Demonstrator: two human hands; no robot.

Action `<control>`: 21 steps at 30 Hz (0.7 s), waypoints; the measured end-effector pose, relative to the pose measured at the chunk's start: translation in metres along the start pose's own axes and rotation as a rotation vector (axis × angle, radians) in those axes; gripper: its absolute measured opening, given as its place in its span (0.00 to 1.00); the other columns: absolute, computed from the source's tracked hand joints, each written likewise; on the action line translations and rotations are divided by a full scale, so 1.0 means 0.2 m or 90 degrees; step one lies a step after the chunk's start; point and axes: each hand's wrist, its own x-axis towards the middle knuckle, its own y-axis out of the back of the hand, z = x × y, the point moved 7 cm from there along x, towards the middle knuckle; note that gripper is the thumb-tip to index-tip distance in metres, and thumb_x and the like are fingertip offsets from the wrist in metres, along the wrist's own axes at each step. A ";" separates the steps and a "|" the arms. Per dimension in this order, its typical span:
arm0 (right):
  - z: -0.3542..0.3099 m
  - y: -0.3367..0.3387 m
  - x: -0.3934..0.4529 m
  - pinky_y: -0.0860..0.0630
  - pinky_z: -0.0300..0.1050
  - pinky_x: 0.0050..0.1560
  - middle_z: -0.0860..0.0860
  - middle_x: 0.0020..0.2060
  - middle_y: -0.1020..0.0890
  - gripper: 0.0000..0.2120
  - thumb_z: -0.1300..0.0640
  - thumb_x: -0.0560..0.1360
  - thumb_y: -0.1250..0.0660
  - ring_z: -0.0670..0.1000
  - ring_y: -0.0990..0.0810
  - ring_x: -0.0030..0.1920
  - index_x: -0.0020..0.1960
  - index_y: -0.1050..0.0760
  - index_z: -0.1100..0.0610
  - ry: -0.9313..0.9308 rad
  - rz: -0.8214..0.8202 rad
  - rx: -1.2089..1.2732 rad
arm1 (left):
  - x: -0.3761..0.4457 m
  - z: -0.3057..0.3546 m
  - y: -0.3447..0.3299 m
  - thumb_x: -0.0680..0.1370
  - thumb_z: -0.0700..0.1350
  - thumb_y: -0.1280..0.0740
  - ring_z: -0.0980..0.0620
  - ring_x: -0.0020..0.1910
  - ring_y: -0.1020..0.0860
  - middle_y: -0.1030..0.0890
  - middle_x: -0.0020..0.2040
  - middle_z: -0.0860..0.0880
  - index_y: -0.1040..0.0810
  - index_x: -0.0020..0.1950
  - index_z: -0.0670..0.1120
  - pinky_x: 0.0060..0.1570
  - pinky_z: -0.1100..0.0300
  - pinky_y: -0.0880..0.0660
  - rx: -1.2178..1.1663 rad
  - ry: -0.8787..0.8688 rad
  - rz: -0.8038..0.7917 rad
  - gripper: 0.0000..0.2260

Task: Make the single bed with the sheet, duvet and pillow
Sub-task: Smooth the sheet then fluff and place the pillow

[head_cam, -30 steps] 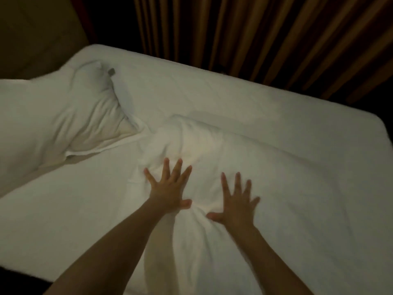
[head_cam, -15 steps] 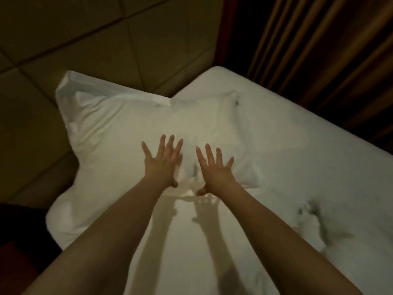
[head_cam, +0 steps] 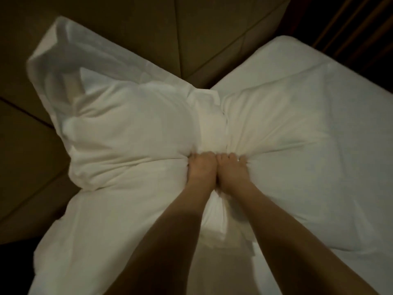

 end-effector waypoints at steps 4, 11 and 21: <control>0.00 0.04 -0.04 0.34 0.50 0.61 0.53 0.60 0.24 0.17 0.54 0.76 0.39 0.57 0.26 0.60 0.64 0.31 0.56 0.012 0.024 0.057 | -0.04 0.01 0.03 0.81 0.38 0.44 0.47 0.58 0.22 0.21 0.59 0.46 0.25 0.61 0.43 0.54 0.55 0.26 -0.031 0.006 0.000 0.12; 0.04 0.44 -0.44 0.28 0.44 0.48 0.54 0.54 0.20 0.12 0.54 0.77 0.38 0.56 0.21 0.53 0.56 0.23 0.57 0.039 0.103 0.141 | -0.37 0.05 0.41 0.79 0.46 0.39 0.47 0.56 0.21 0.21 0.57 0.47 0.23 0.58 0.46 0.50 0.58 0.27 0.031 -0.025 0.021 0.11; 0.70 1.64 -1.72 0.32 0.46 0.43 0.53 0.53 0.20 0.11 0.55 0.74 0.36 0.56 0.21 0.53 0.56 0.23 0.53 -0.069 0.376 0.033 | -1.26 0.72 1.88 0.75 0.48 0.35 0.43 0.53 0.20 0.19 0.52 0.45 0.21 0.54 0.46 0.42 0.57 0.30 0.000 -0.129 0.339 0.10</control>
